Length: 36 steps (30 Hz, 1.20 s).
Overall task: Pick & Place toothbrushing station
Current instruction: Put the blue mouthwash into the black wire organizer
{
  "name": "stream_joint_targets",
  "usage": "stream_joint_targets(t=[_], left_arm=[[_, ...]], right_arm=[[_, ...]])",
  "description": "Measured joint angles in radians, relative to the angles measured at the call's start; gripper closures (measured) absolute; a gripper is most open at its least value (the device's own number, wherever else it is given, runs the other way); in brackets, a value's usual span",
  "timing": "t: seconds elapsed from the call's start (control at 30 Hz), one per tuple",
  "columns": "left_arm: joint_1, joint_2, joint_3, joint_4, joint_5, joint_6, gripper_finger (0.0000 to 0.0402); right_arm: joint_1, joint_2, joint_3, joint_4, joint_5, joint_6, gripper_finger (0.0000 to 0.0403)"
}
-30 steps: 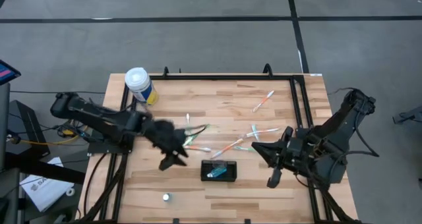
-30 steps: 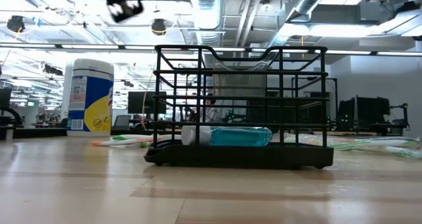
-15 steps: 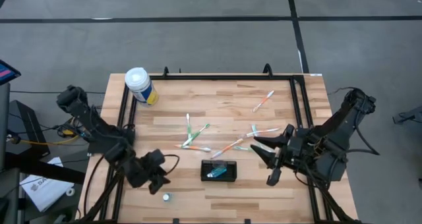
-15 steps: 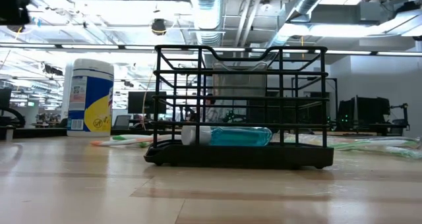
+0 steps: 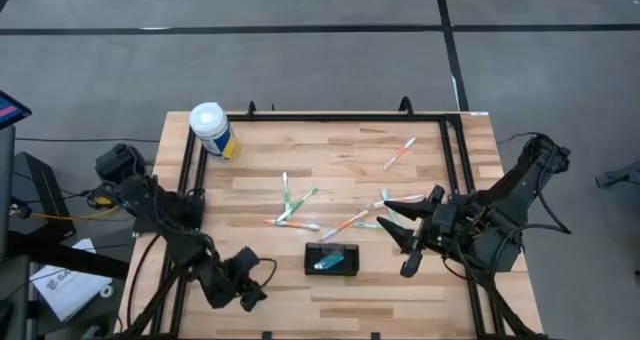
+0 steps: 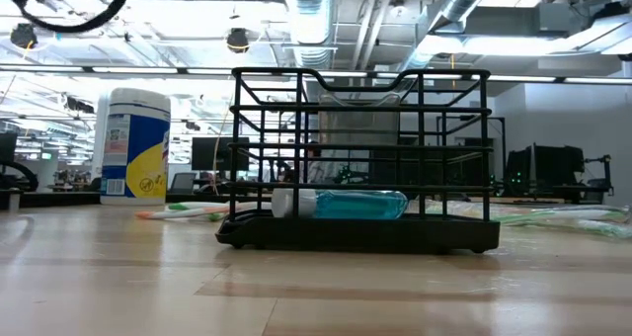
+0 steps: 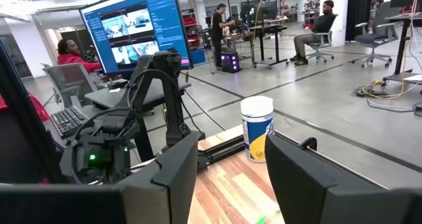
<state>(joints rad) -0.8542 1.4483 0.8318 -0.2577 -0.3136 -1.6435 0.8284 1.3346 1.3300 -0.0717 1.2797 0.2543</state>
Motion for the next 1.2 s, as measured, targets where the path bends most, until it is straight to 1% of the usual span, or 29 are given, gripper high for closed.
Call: stream_joint_targets(t=[0.07,0.23,0.4,0.5,0.63,0.77,1.07,1.2], left_arm=[[-0.004,0.007,0.0,0.016,0.015,-0.014,0.0198],[-0.004,0.003,0.001,-0.004,0.052,-0.015,0.0198],[-0.002,0.002,0.001,-0.033,0.064,-0.015,0.0198],[-0.001,0.001,0.001,-0.039,0.114,-0.021,0.0198],[-0.001,-0.001,0.001,-0.054,0.133,-0.025,0.0198],[0.002,-0.003,0.001,-0.05,0.166,-0.048,0.0198],[0.003,-0.003,0.001,-0.049,0.176,-0.067,0.0198],[0.003,-0.002,0.001,-0.05,0.201,-0.067,0.0198]], right_arm=[[0.0,0.0,0.0,-0.002,0.0,0.0,0.0237],[0.0,0.0,0.0,-0.004,0.0,0.0,0.0238],[0.0,0.0,0.0,-0.019,0.0,0.0,0.0236],[0.0,0.0,0.0,-0.019,0.0,0.0,0.0239],[0.0,0.0,0.0,-0.019,-0.001,0.0,0.0242],[0.0,0.0,0.0,-0.019,-0.026,0.0,0.0243],[0.0,0.0,0.0,-0.027,-0.027,0.0,0.0248],[0.0,0.0,0.0,-0.027,-0.027,0.0,0.0253]])
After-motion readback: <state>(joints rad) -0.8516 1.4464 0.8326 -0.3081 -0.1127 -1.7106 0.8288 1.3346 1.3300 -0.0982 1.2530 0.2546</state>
